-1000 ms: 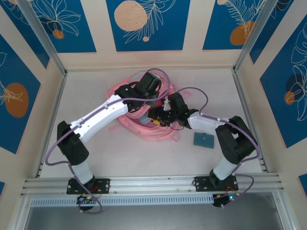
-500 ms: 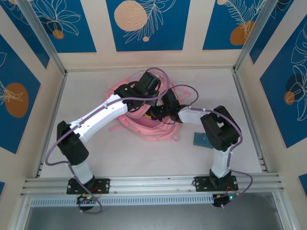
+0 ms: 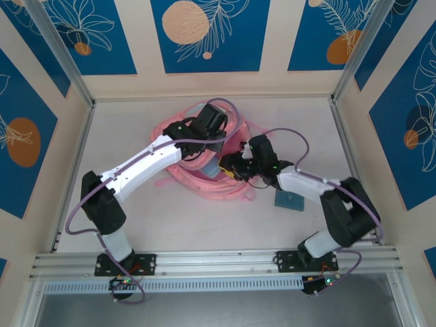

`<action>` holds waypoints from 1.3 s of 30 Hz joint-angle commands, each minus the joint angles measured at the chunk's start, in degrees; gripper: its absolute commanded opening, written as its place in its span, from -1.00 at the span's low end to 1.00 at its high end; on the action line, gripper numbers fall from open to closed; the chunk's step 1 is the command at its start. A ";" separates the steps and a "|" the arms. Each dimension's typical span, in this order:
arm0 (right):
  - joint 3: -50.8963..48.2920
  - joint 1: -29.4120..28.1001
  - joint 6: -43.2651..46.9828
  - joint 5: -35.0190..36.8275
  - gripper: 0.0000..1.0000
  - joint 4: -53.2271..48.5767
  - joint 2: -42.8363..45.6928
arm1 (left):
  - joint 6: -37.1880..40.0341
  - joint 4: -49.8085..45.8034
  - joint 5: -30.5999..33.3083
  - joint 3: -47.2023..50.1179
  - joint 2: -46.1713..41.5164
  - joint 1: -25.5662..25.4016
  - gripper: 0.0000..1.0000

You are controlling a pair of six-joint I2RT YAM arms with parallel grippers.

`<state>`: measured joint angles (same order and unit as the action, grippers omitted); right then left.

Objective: Pack the student bag

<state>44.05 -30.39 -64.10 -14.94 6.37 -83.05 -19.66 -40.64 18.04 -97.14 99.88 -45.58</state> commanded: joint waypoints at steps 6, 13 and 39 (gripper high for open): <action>-5.83 0.19 3.59 21.73 0.22 -26.08 18.67 | -5.52 1.38 -6.79 -2.04 1.30 1.89 -0.01; -3.39 1.48 9.97 27.00 0.39 -30.45 26.80 | -7.21 2.78 -8.03 6.51 -5.39 5.71 0.46; 11.98 -1.06 18.47 10.32 0.70 -27.28 8.96 | 16.59 10.84 -26.85 41.73 -19.40 28.11 -0.02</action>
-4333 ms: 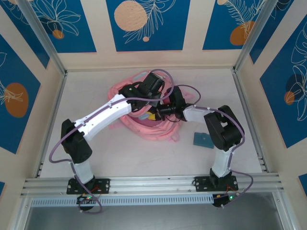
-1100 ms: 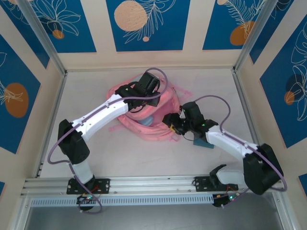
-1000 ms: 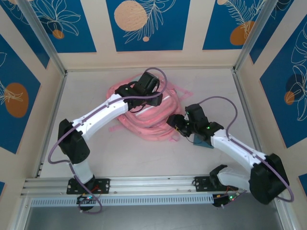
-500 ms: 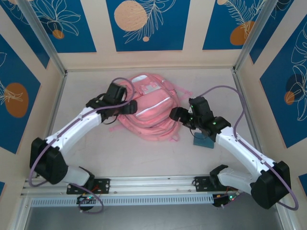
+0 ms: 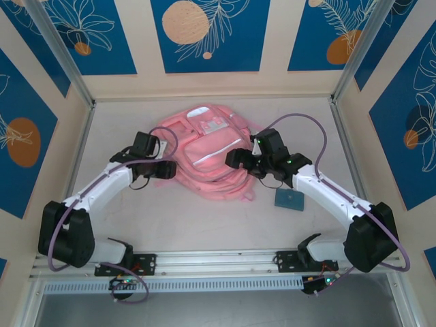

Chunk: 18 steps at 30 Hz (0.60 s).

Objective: Pack the student bag

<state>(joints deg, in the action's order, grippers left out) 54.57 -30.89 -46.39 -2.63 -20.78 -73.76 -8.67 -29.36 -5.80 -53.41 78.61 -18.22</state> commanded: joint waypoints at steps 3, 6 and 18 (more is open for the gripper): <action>1.31 -0.70 0.61 -2.19 0.71 -0.26 -0.26 | 7.60 -0.88 -2.37 -3.60 3.99 0.76 -0.17; 1.25 -0.75 0.61 -2.46 0.74 -0.41 -0.06 | 9.63 0.20 -1.78 -3.88 5.10 0.81 -0.21; -0.33 -0.83 0.01 -2.22 0.76 -0.32 1.22 | 17.32 0.28 -8.29 -6.72 9.43 0.77 -0.31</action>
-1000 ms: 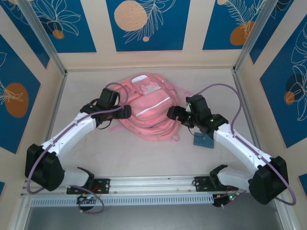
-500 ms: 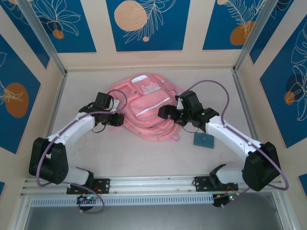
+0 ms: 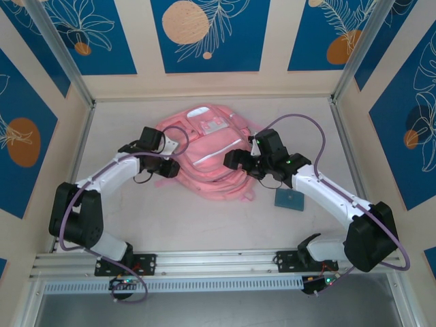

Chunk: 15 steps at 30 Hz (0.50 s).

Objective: Pack the student bag

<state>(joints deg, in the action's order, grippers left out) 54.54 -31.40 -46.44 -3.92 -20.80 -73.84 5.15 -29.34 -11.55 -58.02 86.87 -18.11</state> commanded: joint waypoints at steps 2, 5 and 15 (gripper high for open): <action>-0.25 -0.33 0.05 -0.92 0.76 -0.60 1.42 | 3.88 0.01 -1.63 -2.88 2.04 0.70 -0.32; -0.31 -0.33 -0.07 -0.76 0.76 -0.91 1.85 | 3.99 -0.10 -0.74 -3.92 3.07 0.64 -0.32; -1.36 -0.52 -0.61 -0.76 0.75 -0.82 2.07 | 4.92 0.42 0.19 -5.21 3.81 0.67 -0.24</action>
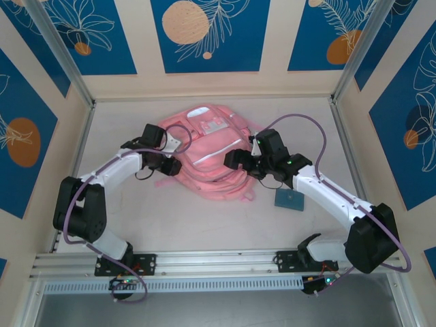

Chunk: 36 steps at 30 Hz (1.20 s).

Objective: Pack the student bag

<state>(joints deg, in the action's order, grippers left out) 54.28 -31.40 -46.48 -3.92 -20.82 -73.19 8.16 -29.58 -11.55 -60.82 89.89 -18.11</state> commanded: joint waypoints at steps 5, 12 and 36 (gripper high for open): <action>-2.45 -1.10 -1.35 -0.50 0.75 -0.85 1.39 | 4.82 -1.04 -4.16 -3.07 1.60 0.66 -0.45; -3.39 -2.11 -2.25 -0.19 0.75 -0.45 0.53 | 4.99 -0.42 -8.95 -2.97 1.27 0.69 -0.83; -9.36 -5.26 -11.39 -3.71 0.60 11.27 -8.96 | -7.18 5.54 -9.58 9.59 -14.45 -7.68 -1.00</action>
<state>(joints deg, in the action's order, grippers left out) 46.00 -36.05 -55.22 -5.41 -12.75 -81.01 3.86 -26.24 -18.61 -52.90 76.97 -24.10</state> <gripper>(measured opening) 0.803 0.045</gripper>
